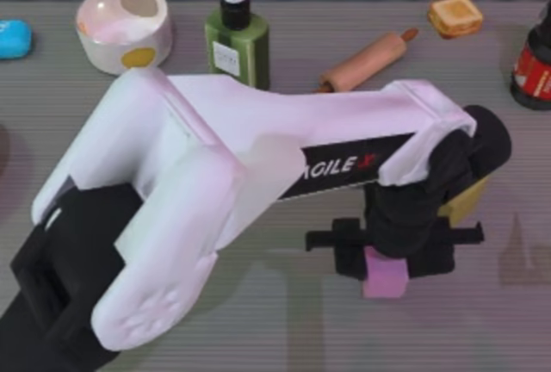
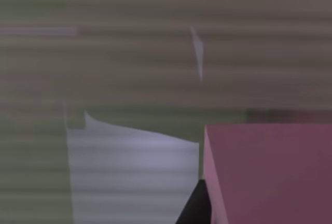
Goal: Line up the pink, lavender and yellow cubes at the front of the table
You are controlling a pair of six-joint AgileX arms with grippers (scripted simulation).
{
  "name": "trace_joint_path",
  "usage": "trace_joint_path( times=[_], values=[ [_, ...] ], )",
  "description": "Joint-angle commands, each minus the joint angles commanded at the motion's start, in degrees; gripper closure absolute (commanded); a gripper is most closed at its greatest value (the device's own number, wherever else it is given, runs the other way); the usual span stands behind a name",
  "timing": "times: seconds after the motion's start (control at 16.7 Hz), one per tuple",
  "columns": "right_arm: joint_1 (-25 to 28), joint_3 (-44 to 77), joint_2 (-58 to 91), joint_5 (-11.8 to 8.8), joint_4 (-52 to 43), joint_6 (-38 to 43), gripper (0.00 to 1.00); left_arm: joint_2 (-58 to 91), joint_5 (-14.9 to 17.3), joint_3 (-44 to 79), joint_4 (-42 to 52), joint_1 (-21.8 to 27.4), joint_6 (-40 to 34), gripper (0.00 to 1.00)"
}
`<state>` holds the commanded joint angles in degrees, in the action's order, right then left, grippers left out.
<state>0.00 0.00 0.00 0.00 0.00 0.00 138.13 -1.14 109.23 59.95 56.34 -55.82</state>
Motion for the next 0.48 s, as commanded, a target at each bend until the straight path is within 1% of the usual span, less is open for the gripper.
trace_joint_path(
  times=[0.3,0.36,0.48],
  values=[
    [0.0,0.0,0.0,0.0,0.0,0.0,0.0,0.0,0.0,0.0,0.0,0.0,0.0,0.02],
    [0.0,0.0,0.0,0.0,0.0,0.0,0.0,0.0,0.0,0.0,0.0,0.0,0.0,0.0],
    [0.0,0.0,0.0,0.0,0.0,0.0,0.0,0.0,0.0,0.0,0.0,0.0,0.0,0.0]
  ],
)
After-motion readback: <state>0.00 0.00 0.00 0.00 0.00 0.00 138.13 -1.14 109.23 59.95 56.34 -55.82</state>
